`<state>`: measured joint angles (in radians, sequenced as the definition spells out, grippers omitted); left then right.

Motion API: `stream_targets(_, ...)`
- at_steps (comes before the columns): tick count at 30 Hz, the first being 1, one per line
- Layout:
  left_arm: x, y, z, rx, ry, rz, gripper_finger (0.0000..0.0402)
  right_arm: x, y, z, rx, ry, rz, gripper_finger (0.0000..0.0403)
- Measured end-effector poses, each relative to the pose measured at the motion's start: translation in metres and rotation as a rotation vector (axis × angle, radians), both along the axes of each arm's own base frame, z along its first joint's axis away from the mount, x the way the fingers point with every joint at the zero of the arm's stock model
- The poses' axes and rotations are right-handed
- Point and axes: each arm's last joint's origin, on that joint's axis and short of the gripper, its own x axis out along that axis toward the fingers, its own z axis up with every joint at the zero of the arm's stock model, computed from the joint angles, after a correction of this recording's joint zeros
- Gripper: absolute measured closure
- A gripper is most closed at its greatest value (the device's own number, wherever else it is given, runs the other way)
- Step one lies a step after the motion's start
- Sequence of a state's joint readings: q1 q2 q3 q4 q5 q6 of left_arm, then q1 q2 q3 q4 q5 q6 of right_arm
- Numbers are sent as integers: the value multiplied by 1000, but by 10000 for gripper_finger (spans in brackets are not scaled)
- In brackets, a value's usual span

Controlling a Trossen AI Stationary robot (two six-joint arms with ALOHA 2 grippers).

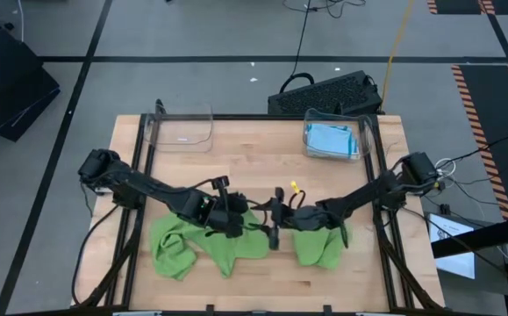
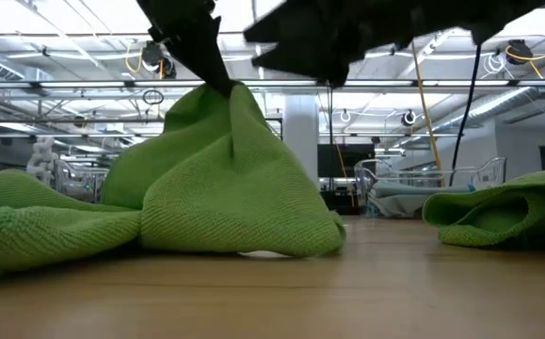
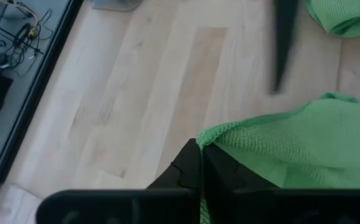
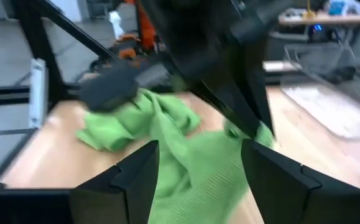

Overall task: Fold microfiber towels
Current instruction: Fold the center green microfiber cloth

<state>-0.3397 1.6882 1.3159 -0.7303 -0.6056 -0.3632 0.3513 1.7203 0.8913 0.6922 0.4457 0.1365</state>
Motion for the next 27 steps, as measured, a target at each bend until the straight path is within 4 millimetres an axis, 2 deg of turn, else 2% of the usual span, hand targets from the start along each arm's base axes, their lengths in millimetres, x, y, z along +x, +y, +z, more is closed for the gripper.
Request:
stream_targets(6, 0, 2, 0, 15, 14, -17, 388, 4, -5, -22, -14, 107, -19, 189)
stream_targets(10, 0, 2, 0, 15, 13, -17, 395, -2, -4, -32, -20, 248, 58, 190)
stream_targets(15, 1, 1, 0, 3, 3, -3, 391, -8, -2, -41, 53, 373, 181, 187)
stream_targets(21, -1, -3, 0, -5, -4, -6, 396, -16, -2, -52, 94, 518, 234, 186)
stream_targets(27, -1, -5, 0, -14, -11, 0, 389, -27, -4, -65, 166, 568, 246, 186)
